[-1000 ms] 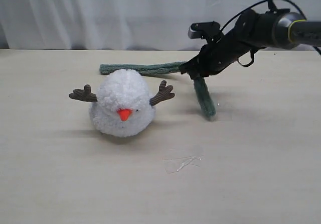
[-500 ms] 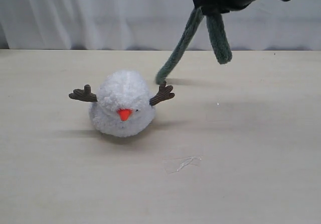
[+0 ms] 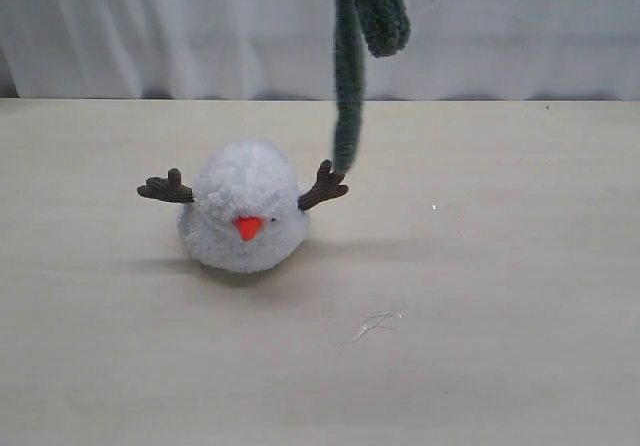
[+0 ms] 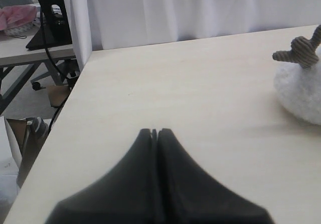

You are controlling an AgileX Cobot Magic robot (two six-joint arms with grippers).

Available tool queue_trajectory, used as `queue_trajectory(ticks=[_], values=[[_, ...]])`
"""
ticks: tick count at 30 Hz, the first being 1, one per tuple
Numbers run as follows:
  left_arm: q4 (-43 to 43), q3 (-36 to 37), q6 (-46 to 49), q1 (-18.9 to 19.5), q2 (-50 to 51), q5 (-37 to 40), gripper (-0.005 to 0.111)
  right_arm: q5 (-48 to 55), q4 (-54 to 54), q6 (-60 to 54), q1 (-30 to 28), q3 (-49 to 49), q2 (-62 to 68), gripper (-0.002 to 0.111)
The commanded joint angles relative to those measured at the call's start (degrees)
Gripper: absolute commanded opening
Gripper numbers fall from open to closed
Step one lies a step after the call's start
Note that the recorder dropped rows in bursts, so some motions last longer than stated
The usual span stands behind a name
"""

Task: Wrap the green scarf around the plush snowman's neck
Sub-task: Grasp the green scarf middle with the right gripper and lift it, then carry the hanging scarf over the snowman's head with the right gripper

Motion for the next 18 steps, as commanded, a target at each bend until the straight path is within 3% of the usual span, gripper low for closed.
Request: queue_trajectory(ticks=[1,13,18], values=[[-0.18,0.19,-0.05,0.06,-0.15,-0.94,0.000,0.21,-0.61,-0.59,4.48,0.00,-2.50,0.004],[-0.18,0.19,-0.05,0.06,-0.15,-0.94,0.000,0.14,-0.47,-0.46,18.53,0.00,-1.87,0.004],[-0.18,0.19,-0.05,0.06,-0.15,-0.94,0.000,-0.84,-3.87,-1.59,19.78,0.00,-1.39,0.004]])
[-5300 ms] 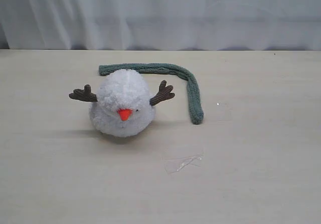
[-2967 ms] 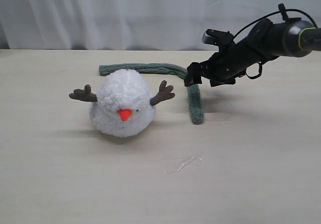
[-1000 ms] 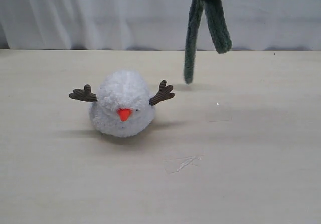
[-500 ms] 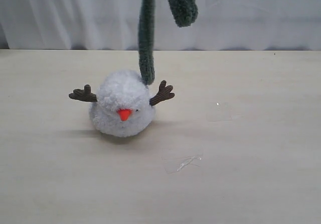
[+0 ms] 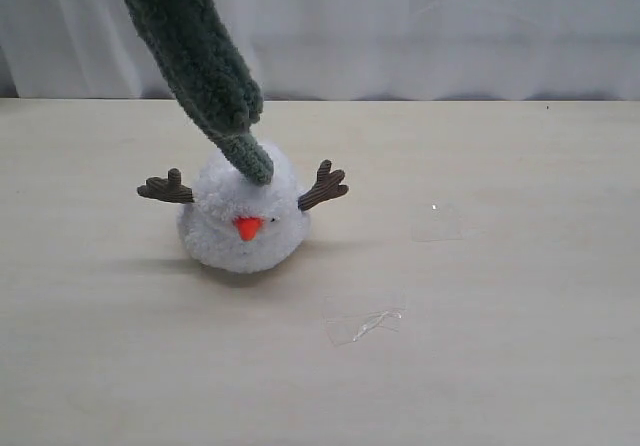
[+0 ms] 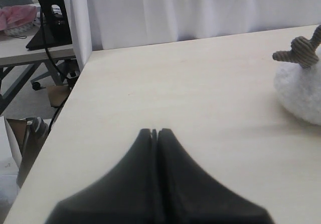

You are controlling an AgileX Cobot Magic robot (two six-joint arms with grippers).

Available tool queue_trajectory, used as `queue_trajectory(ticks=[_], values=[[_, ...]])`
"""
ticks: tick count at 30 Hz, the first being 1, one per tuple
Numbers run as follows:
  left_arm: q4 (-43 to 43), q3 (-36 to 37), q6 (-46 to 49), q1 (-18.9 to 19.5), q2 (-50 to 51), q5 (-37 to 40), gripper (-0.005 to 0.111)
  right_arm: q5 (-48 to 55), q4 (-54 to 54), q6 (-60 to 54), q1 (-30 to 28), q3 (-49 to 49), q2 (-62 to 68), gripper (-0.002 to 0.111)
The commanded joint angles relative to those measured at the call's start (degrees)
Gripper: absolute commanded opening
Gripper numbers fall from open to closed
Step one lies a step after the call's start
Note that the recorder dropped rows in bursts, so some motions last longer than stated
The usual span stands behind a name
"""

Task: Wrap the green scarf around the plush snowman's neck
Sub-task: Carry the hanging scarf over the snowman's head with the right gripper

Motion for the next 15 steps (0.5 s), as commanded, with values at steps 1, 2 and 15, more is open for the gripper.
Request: queue_trajectory(ticks=[1,2,15], values=[[-0.18,0.19,-0.05,0.06,-0.15,-0.94,0.000,-1.23,-4.76,1.61,0.24,0.00,1.10,0.004],[-0.18,0.19,-0.05,0.06,-0.15,-0.94,0.000,-1.23,-5.27,3.55,0.24,0.00,1.97,0.004],[-0.18,0.19,-0.05,0.06,-0.15,-0.94,0.000,-1.92,5.98,1.81,0.54,0.00,2.25,0.004]])
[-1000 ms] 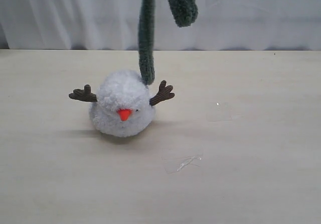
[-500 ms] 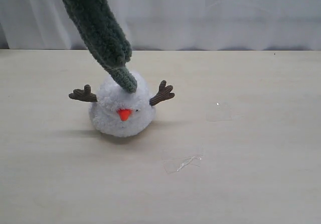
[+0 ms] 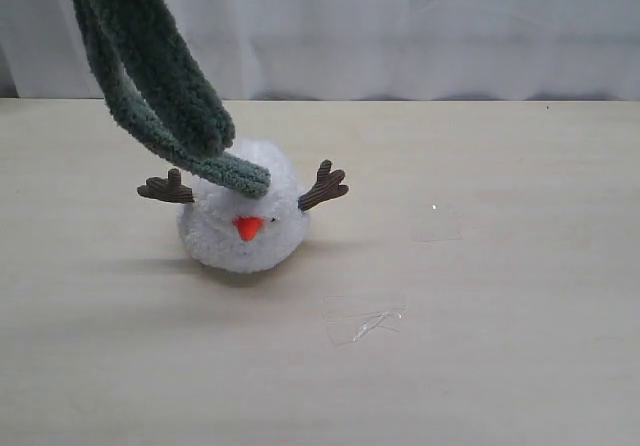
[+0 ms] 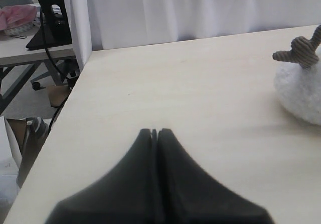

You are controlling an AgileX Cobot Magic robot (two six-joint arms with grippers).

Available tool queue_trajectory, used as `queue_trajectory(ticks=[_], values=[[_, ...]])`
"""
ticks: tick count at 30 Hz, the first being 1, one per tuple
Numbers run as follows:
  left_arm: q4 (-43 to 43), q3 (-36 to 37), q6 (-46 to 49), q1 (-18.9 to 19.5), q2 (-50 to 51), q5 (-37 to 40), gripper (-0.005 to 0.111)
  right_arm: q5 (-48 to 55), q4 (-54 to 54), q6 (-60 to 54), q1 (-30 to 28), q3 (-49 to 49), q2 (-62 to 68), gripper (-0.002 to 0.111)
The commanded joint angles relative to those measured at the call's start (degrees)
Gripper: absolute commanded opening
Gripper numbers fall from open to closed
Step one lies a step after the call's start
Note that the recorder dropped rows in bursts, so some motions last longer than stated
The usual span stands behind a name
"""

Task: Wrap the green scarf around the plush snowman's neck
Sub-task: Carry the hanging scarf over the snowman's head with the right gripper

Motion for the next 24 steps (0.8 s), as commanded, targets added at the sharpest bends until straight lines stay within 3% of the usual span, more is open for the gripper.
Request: queue_trajectory(ticks=[1,5,14,24], values=[[-0.18,0.19,-0.05,0.06,-0.15,-0.94,0.000,-0.08,6.32,-2.01,0.04,0.00,-2.28,0.004],[-0.18,0.19,-0.05,0.06,-0.15,-0.94,0.000,1.18,13.40,-6.29,0.04,0.00,-3.30,0.004],[-0.18,0.19,-0.05,0.06,-0.15,-0.94,0.000,4.49,11.76,-6.37,0.04,0.00,-0.66,0.004],[-0.18,0.19,-0.05,0.06,-0.15,-0.94,0.000,6.01,-13.65,-2.40,0.04,0.00,6.64,0.004]])
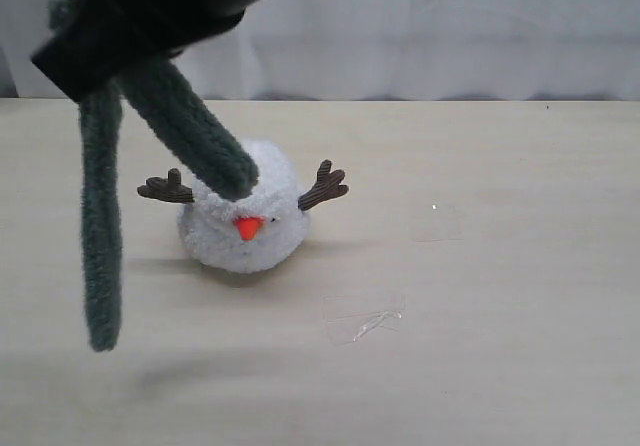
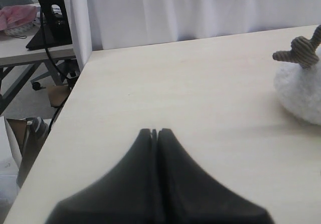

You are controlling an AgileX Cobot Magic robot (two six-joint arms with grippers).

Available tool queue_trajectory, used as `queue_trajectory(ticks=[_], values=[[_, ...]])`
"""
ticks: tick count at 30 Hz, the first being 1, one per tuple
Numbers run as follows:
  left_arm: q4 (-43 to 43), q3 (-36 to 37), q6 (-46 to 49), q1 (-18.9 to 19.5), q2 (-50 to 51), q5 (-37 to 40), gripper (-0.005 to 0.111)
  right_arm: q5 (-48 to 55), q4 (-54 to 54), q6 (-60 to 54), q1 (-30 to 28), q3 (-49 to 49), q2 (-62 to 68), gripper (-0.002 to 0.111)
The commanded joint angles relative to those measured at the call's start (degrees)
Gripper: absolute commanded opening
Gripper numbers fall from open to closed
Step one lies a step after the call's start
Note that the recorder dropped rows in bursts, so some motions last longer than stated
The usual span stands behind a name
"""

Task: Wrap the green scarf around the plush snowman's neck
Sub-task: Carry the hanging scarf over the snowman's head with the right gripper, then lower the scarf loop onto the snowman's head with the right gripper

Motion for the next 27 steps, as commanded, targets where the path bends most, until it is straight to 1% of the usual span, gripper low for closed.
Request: queue_trajectory(ticks=[1,5,9,14,18,21,27], values=[[-0.18,0.19,-0.05,0.06,-0.15,-0.94,0.000,1.43,-14.15,4.74,0.04,0.00,3.37,0.004],[-0.18,0.19,-0.05,0.06,-0.15,-0.94,0.000,1.05,-24.54,11.13,0.04,0.00,5.54,0.004],[-0.18,0.19,-0.05,0.06,-0.15,-0.94,0.000,-0.75,-30.79,15.02,0.04,0.00,6.91,0.004],[-0.18,0.19,-0.05,0.06,-0.15,-0.94,0.000,-5.31,-31.69,15.27,0.04,0.00,7.39,0.004],[-0.18,0.19,-0.05,0.06,-0.15,-0.94,0.000,-8.42,-36.09,15.70,0.04,0.00,7.62,0.004],[-0.18,0.19,-0.05,0.06,-0.15,-0.94,0.000,-9.09,-40.23,19.56,-0.48,0.00,8.56,0.004],[-0.18,0.19,-0.05,0.06,-0.15,-0.94,0.000,-9.09,-41.14,20.57,-2.78,0.00,12.31,0.004]])
